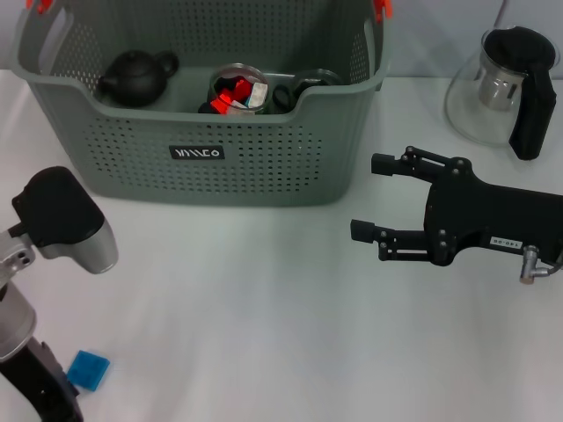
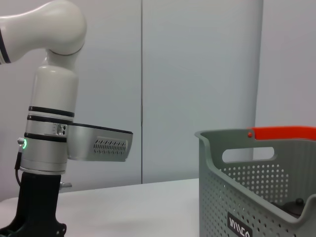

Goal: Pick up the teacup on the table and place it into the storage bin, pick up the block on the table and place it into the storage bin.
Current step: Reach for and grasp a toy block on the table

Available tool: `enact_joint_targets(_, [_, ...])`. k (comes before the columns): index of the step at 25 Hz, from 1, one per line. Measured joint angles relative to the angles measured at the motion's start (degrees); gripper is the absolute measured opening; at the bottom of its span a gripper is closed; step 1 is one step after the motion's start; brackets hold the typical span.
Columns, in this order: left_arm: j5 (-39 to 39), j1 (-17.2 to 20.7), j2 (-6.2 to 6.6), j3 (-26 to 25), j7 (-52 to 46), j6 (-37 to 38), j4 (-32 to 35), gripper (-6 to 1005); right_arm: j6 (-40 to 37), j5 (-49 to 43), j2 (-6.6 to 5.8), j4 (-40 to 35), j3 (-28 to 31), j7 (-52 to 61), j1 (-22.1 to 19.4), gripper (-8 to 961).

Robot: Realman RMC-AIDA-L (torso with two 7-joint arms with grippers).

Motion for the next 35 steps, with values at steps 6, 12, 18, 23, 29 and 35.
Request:
enact_joint_targets(6, [0.00, -1.26, -0.02, 0.05, -0.03, -1.28, -1.61, 863, 0.12, -0.94, 0.00, 0.00, 0.03, 0.00, 0.05, 922])
enact_joint_targets(12, [-0.07, -2.52, -0.06, 0.12, -0.13, -2.86, -3.20, 862, 0.15, -1.46, 0.08, 0.08, 0.08, 0.00, 0.09, 923])
enact_joint_targets(18, [-1.66, -3.13, -0.04, 0.49, -0.15, -6.10, -3.41, 860, 0.15, -1.46, 0.09, 0.05, 0.11, 0.00, 0.09, 924])
enact_joint_targets(23, [-1.82, -3.97, 0.01, 0.61, -0.29, -9.16, -3.65, 860, 0.15, -1.46, 0.09, -0.19, 0.18, 0.00, 0.09, 924])
enact_joint_targets(29, [-1.00, -5.19, 0.23, 0.20, -0.45, -12.50, -4.84, 858, -0.01, -1.45, 0.03, -0.19, 0.17, 0.03, 0.08, 924])
enact_joint_targets(35, [-4.04, -3.52, 0.04, 0.57, 2.49, -11.59, -1.14, 857, -0.41, -1.36, 0.00, -0.30, 0.22, 0.18, -0.04, 924])
